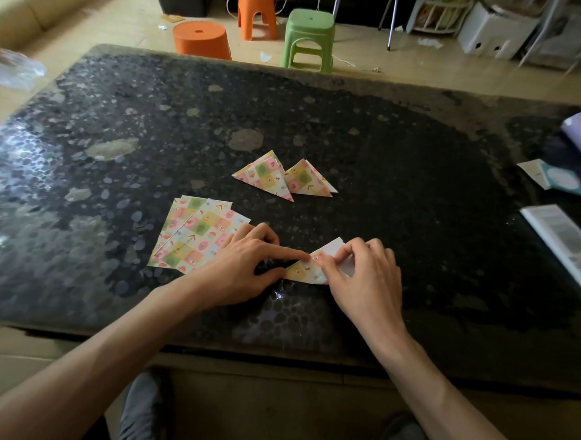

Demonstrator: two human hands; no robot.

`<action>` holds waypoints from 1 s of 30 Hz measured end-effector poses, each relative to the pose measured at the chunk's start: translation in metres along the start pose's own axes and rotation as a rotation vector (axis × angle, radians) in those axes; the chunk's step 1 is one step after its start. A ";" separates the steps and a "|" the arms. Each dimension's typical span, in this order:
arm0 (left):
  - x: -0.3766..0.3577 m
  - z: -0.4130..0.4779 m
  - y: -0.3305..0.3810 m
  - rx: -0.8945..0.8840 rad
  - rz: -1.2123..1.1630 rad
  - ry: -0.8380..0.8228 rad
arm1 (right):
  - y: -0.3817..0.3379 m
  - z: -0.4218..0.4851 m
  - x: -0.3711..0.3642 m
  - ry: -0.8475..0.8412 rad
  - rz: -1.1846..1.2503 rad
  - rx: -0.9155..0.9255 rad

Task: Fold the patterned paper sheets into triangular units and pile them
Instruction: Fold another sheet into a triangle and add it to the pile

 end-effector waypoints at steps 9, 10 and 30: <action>0.000 0.000 0.000 -0.019 -0.011 0.024 | -0.005 -0.005 -0.008 -0.068 -0.107 0.017; 0.000 0.000 -0.001 -0.020 -0.011 0.026 | -0.006 -0.006 -0.008 -0.061 -0.119 0.025; 0.002 0.001 -0.002 0.043 -0.057 0.033 | -0.005 -0.009 -0.009 -0.052 -0.135 0.063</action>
Point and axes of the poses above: each hand's wrist, its own z-axis towards the middle knuckle, its own x-axis out of the back of the hand, y = z × x, the point moved 8 cm from there along z, towards the middle knuckle, and after that the axes turned 6 degrees about -z, right-handed, at the moved point
